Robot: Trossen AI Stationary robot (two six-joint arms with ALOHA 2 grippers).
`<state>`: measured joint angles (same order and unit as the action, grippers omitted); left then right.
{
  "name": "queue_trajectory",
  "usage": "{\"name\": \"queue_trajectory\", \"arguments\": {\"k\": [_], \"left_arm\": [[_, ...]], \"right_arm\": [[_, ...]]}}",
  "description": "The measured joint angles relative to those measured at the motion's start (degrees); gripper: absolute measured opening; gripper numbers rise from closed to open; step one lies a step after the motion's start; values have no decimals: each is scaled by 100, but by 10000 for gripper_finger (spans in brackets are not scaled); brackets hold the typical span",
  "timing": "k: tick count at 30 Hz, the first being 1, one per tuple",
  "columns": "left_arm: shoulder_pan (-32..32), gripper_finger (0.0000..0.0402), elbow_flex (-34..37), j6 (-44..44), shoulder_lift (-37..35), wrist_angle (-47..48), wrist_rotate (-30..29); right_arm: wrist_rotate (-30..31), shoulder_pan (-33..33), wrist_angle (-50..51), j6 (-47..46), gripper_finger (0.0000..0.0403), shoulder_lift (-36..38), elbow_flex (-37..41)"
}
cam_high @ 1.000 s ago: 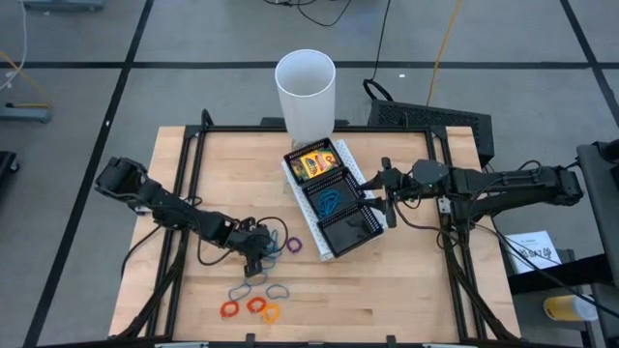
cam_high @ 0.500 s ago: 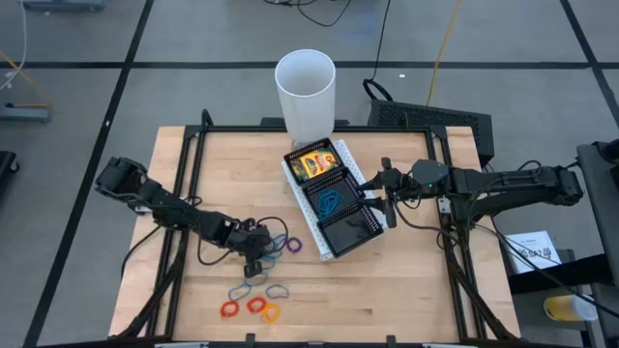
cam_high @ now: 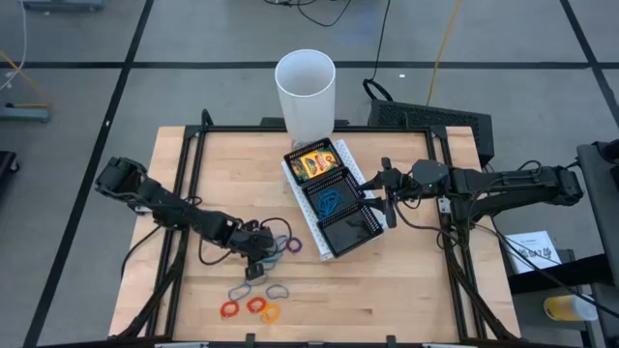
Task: Pick & Place Office Desk Supplies
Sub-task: Put the blue rubber band into the middle black bin on the shelf
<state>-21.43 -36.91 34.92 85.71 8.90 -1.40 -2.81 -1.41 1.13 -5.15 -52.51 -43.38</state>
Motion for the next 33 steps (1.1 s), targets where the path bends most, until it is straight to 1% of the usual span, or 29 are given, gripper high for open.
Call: {"name": "queue_trajectory", "arguments": {"k": [4, 8, 13, 19, 24, 29, 31, 33], "left_arm": [[15, 5, -364, -265, 0, 443, -10], [15, 18, -804, -343, 0, 1174, -31], [15, 6, -1199, -532, 0, 1922, -324], [15, 17, -1465, -656, 0, 2018, -611], [15, 5, -2056, -1409, 0, 1998, -1061], [15, 22, -2779, -2441, 0, 2068, -1553], [15, 22, -3061, -2879, 0, 2215, -1788], [15, 14, -3296, -3305, 0, 2251, -2047]], "right_arm": [[0, 0, 0, 0, 160, 0, 0], [0, 0, 0, -3, 160, 0, 0], [0, 0, 0, -2, 160, 0, 0], [0, 1, 0, -1, 160, 0, 0], [0, 1, -2, -2, 160, 0, 0], [0, 0, -16, -15, 160, -1, 0], [-2, 1, -103, -17, 160, -32, 0], [-11, 0, -222, -17, 160, -81, 0]]}}
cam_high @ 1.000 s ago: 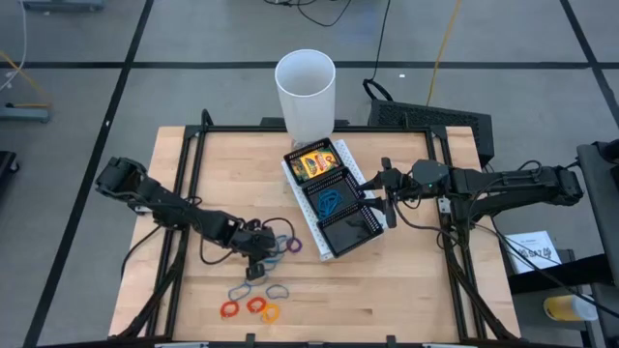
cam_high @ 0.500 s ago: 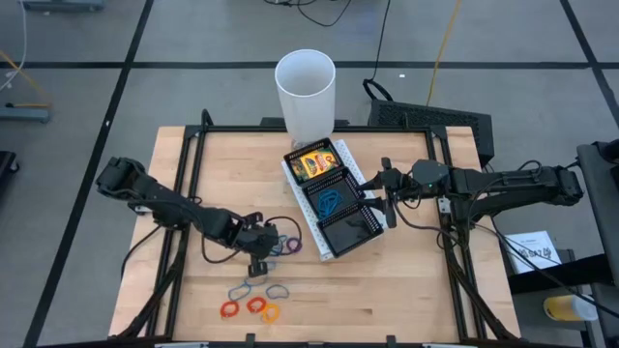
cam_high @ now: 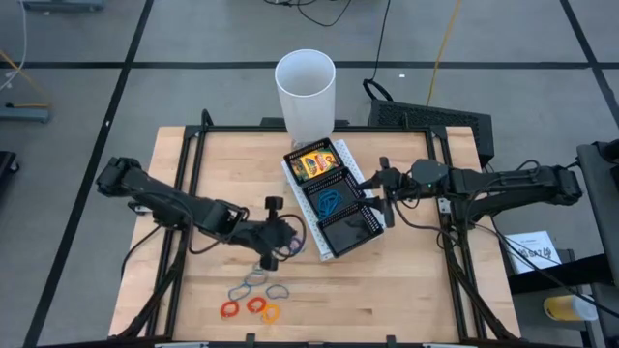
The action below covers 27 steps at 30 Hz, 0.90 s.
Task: Pick & Place Office Desk Supplies
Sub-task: Put the blue rubber band into the middle black bin on the shelf
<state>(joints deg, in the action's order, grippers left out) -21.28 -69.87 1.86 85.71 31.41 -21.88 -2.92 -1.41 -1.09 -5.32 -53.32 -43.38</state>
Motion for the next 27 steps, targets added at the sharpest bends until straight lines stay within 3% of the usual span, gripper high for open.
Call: {"name": "queue_trajectory", "arguments": {"k": [9, 15, 23, 27], "left_arm": [[257, 20, -373, -1250, -2, -107, -1231], [720, 9, -366, -1500, -2, -403, -1009], [1079, 5, -362, -2344, -2, -1975, -544], [1172, 17, -362, -2514, 1, -2259, -515]], "right_arm": [[-11, 25, -556, -70, 160, -229, 0], [-13, 39, -1000, -109, 160, -564, 0], [-28, 59, -1504, -116, 160, -989, 0], [-31, 156, -2025, -153, 160, -1216, 0]]}}
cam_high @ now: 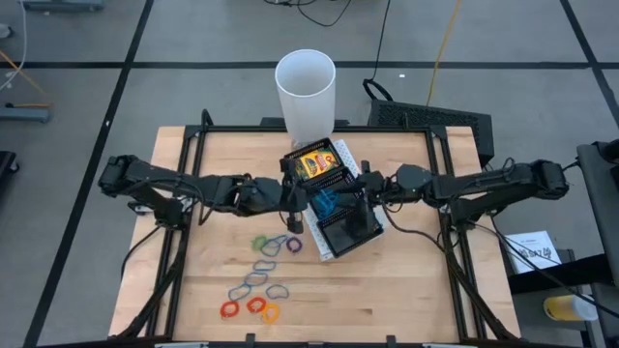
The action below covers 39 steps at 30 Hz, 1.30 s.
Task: Pick & Place Office Desk Supplies
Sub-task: Put the blue rubber band into the middle black bin on the shelf
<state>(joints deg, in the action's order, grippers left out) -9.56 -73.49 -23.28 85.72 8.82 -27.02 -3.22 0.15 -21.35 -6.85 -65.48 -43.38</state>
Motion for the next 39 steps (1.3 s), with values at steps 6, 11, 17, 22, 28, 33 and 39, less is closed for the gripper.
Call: {"name": "queue_trajectory", "arguments": {"k": [6, 11, 17, 22, 28, 33, 39], "left_arm": [[54, 5, 4, 3, 46, 28, 22], [54, 21, 4, 42, 45, 35, 22], [70, 14, 4, 230, 102, 50, 25], [195, 8, 0, 311, 285, 1, 490], [347, 25, 4, 301, 708, -310, 468], [447, 9, 4, 332, 884, -297, 452], [463, 27, 4, 445, 882, -312, 316]], "right_arm": [[-7, 144, -706, 0, 160, -409, 0], [-2, 163, -830, 0, 160, -576, 0], [4, 163, -750, 45, 160, -310, 0], [13, 161, -191, 61, 160, 254, 0], [19, 185, 281, 46, 160, 730, 0], [17, 188, 510, 4, 160, 804, 3], [19, 185, 546, 27, 160, 781, 4]]}}
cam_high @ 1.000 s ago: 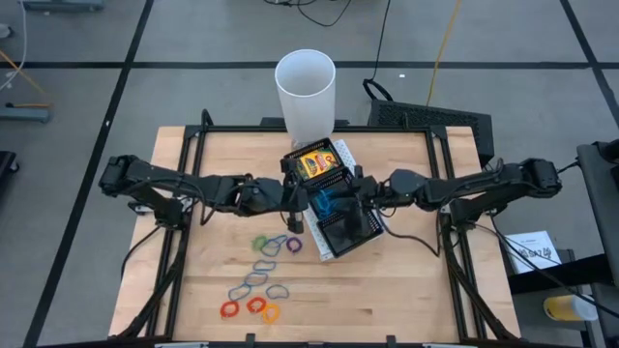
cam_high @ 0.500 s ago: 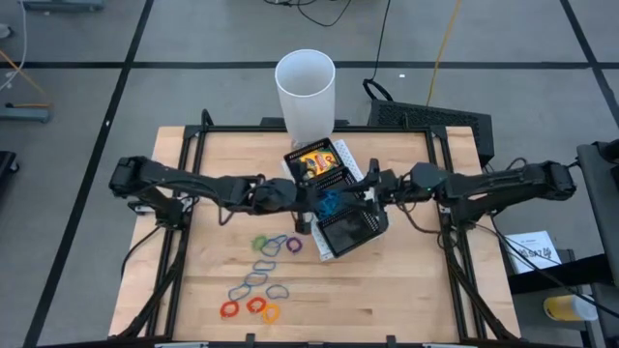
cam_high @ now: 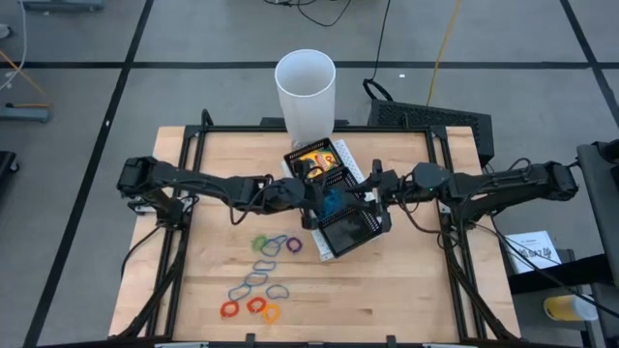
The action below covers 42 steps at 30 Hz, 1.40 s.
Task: Pick & Place Office Desk Supplies
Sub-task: Put the blue rubber band into the middle black bin on the shelf
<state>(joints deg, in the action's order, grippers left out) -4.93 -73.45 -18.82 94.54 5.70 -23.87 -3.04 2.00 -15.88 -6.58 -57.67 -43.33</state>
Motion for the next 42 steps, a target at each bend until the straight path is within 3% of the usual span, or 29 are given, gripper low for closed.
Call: {"name": "queue_trajectory", "arguments": {"k": [4, 9, 15, 26, 29, 31, 35, 42], "left_arm": [[-32, 92, 0, 418, 0, -22, -334], [-29, 178, 0, 762, -31, 14, -278], [-134, 234, -3, 736, -304, 9, 34], [-33, 248, 8, 1041, -761, 717, 116], [32, 248, -1, 1192, -1013, 977, 655], [57, 249, 124, 1210, -1250, 1071, 1319], [34, 246, 813, 1334, -1885, 712, 2486], [-264, 250, 2946, 2181, -3090, -1023, 2700]], "right_arm": [[1, 0, -2, 17, 160, 0, -1], [1, 0, 60, 17, 160, 2, -2], [1, 0, 131, 19, 160, 2, -2], [1, 0, 149, 38, 160, 2, -7], [1, 0, 161, 36, 160, 2, -7], [-8, 0, 184, 38, 160, 17, -7], [-8, 0, 418, 38, 160, 203, -9], [-5, 0, 940, 19, 160, 538, -9]]}}
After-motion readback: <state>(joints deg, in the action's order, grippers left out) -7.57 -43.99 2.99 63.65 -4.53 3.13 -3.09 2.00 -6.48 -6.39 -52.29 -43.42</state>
